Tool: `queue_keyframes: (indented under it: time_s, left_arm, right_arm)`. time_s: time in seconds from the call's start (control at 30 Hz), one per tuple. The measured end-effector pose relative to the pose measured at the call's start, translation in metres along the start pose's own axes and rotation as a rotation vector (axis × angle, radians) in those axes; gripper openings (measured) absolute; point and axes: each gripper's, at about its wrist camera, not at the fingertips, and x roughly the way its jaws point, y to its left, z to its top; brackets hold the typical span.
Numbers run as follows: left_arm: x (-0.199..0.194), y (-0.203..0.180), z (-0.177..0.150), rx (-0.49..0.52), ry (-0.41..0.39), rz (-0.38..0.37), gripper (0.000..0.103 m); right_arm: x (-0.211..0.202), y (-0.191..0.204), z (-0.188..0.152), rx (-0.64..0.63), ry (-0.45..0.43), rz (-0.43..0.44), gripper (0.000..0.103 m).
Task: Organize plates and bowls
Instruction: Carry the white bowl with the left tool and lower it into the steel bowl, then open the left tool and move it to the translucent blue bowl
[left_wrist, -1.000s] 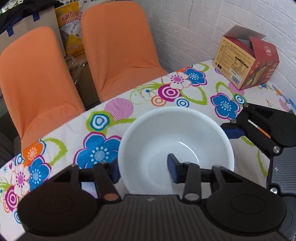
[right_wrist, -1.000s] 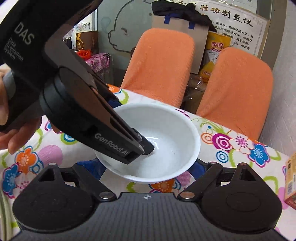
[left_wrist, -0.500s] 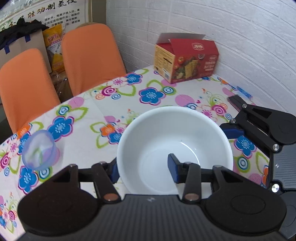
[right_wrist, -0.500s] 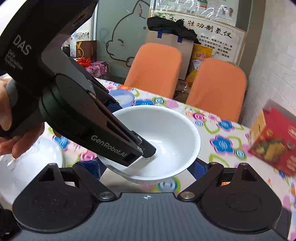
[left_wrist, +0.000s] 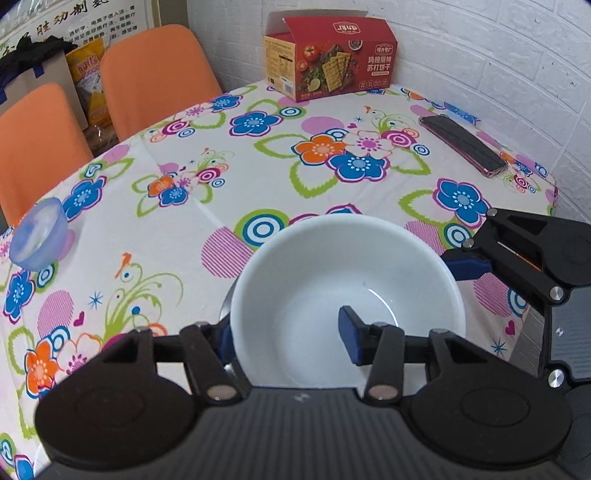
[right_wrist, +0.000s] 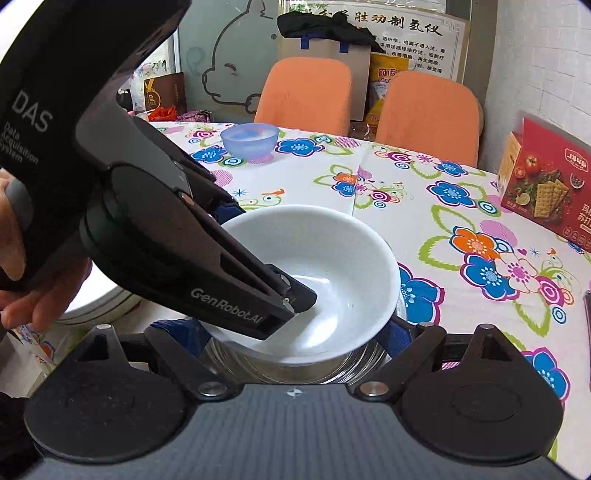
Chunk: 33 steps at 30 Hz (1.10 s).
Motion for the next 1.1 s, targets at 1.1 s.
queue_keyframes:
  time_s: [1.1]
  left_arm:
    - [-0.002,0.017,0.007,-0.048,0.000,-0.027,0.086]
  right_arm:
    - [-0.006,-0.002,-0.018,-0.003,-0.046,-0.046,0.080]
